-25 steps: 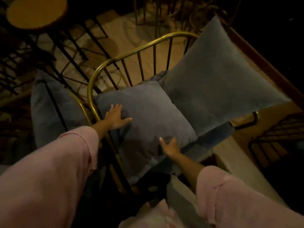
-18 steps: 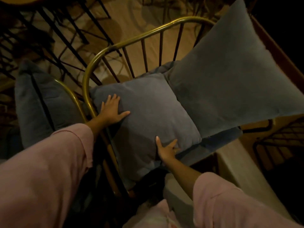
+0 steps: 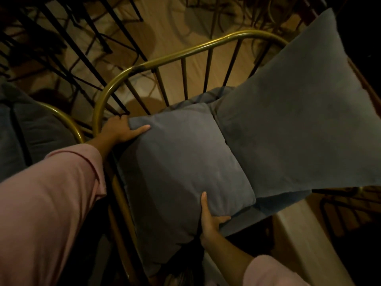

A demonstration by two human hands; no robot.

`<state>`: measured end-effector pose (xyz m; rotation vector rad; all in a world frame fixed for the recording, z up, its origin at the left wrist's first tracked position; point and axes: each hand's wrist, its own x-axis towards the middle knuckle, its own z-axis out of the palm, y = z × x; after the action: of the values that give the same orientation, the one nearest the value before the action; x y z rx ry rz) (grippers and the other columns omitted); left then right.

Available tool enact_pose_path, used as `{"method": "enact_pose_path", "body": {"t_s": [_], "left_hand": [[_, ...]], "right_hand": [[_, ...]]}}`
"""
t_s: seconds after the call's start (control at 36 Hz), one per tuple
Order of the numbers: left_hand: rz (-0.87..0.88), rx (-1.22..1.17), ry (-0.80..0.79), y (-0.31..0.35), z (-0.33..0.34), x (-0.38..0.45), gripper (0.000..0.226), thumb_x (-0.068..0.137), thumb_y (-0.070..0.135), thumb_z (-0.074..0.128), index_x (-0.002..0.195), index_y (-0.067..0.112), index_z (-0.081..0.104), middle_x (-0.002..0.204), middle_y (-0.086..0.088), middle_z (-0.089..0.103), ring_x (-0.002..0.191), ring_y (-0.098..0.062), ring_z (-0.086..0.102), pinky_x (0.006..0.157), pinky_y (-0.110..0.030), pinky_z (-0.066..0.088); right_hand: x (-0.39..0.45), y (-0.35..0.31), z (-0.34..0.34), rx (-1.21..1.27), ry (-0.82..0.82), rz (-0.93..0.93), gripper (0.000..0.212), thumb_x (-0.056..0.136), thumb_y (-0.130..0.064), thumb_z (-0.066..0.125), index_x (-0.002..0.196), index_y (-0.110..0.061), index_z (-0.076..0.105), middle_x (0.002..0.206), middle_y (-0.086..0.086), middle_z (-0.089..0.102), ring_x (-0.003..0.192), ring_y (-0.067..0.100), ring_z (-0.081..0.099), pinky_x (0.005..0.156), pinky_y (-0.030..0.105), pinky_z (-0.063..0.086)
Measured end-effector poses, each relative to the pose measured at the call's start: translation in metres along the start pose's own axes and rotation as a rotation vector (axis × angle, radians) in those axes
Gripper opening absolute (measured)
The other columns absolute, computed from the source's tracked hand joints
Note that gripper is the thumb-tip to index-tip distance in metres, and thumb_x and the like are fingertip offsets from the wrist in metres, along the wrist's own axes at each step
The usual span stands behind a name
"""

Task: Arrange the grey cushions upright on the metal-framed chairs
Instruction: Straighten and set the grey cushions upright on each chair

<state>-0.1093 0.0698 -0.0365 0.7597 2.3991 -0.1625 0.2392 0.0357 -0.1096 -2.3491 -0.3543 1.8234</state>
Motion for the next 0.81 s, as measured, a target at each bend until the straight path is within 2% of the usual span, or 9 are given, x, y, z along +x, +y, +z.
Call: {"method": "enact_pose_path", "body": {"t_s": [0.06, 0.17, 0.25, 0.31, 0.36, 0.47, 0.67, 0.75, 0.81], "left_hand": [[-0.032, 0.018, -0.016, 0.006, -0.004, 0.001, 0.132, 0.047, 0.104, 0.031, 0.145, 0.016, 0.038, 0.148, -0.018, 0.045, 0.132, -0.040, 0.047, 0.110, -0.050, 0.038], [-0.059, 0.094, -0.016, 0.027, -0.009, -0.014, 0.130, 0.046, 0.104, 0.030, 0.142, 0.018, 0.042, 0.144, -0.019, 0.049, 0.128, -0.039, 0.050, 0.105, -0.048, 0.038], [-0.017, 0.177, 0.112, 0.037, -0.014, -0.034, 0.105, 0.057, 0.099, 0.030, 0.106, 0.012, 0.062, 0.094, -0.015, 0.062, 0.087, -0.031, 0.059, 0.079, -0.037, 0.044], [-0.010, 0.161, 0.191, 0.042, -0.020, -0.053, 0.079, 0.069, 0.090, 0.035, 0.077, 0.014, 0.055, 0.072, -0.009, 0.051, 0.073, -0.026, 0.051, 0.069, -0.034, 0.040], [-0.012, 0.134, 0.249, 0.041, -0.023, -0.074, 0.067, 0.077, 0.081, 0.040, 0.067, 0.016, 0.050, 0.062, -0.005, 0.045, 0.069, -0.025, 0.051, 0.067, -0.033, 0.043], [0.034, 0.064, 0.408, 0.029, -0.028, -0.110, 0.058, 0.093, 0.059, 0.040, 0.077, 0.009, 0.064, 0.065, -0.005, 0.055, 0.066, -0.024, 0.054, 0.062, -0.033, 0.043], [0.158, -0.069, 0.635, 0.002, -0.070, -0.185, 0.056, 0.097, 0.051, 0.040, 0.067, 0.006, 0.058, 0.068, -0.011, 0.051, 0.064, -0.027, 0.046, 0.058, -0.033, 0.033], [0.214, -0.173, 0.773, -0.025, -0.095, -0.217, 0.053, 0.098, 0.046, 0.043, 0.065, 0.006, 0.053, 0.067, -0.012, 0.049, 0.063, -0.028, 0.046, 0.055, -0.032, 0.027], [0.285, -0.251, 0.839, -0.050, -0.112, -0.231, 0.052, 0.098, 0.043, 0.044, 0.069, 0.003, 0.057, 0.067, -0.013, 0.054, 0.067, -0.031, 0.052, 0.059, -0.032, 0.029]], "right_hand": [[0.001, 0.000, -0.004, 0.012, 0.004, -0.013, 0.155, 0.045, -0.075, 0.083, 0.152, -0.036, -0.022, 0.166, 0.000, 0.009, 0.146, 0.032, 0.030, 0.116, 0.055, 0.032], [0.000, 0.001, -0.018, 0.035, -0.018, -0.078, 0.148, 0.046, -0.078, 0.078, 0.155, -0.038, -0.013, 0.166, -0.004, 0.012, 0.145, 0.029, 0.032, 0.116, 0.053, 0.032], [-0.006, -0.004, -0.035, 0.069, -0.072, -0.133, 0.136, 0.052, -0.073, 0.074, 0.157, -0.038, -0.005, 0.163, -0.002, 0.021, 0.141, 0.030, 0.037, 0.115, 0.052, 0.034], [-0.012, -0.009, -0.044, 0.064, -0.095, -0.136, 0.136, 0.051, -0.078, 0.072, 0.157, -0.038, -0.004, 0.164, 0.000, 0.021, 0.142, 0.032, 0.036, 0.116, 0.054, 0.033], [-0.020, -0.010, -0.052, 0.051, -0.101, -0.147, 0.124, 0.065, -0.075, 0.067, 0.157, -0.036, -0.007, 0.166, 0.000, 0.015, 0.146, 0.033, 0.030, 0.118, 0.055, 0.028], [-0.043, -0.008, -0.065, 0.033, -0.096, -0.284, 0.101, 0.082, -0.068, 0.055, 0.157, -0.036, -0.004, 0.167, 0.002, 0.012, 0.149, 0.033, 0.024, 0.119, 0.055, 0.025], [-0.098, 0.010, -0.073, 0.126, -0.202, -0.502, 0.107, 0.070, -0.083, 0.055, 0.155, -0.046, 0.001, 0.164, -0.005, 0.023, 0.146, 0.027, 0.031, 0.118, 0.054, 0.029], [-0.133, 0.003, -0.069, 0.171, -0.210, -0.646, 0.091, 0.086, -0.065, 0.055, 0.157, -0.039, 0.006, 0.162, -0.003, 0.028, 0.144, 0.026, 0.034, 0.117, 0.044, 0.030], [-0.152, -0.007, -0.065, 0.195, -0.220, -0.763, 0.092, 0.083, -0.065, 0.056, 0.157, -0.038, 0.009, 0.161, -0.002, 0.028, 0.144, 0.025, 0.034, 0.117, 0.042, 0.030]]}}
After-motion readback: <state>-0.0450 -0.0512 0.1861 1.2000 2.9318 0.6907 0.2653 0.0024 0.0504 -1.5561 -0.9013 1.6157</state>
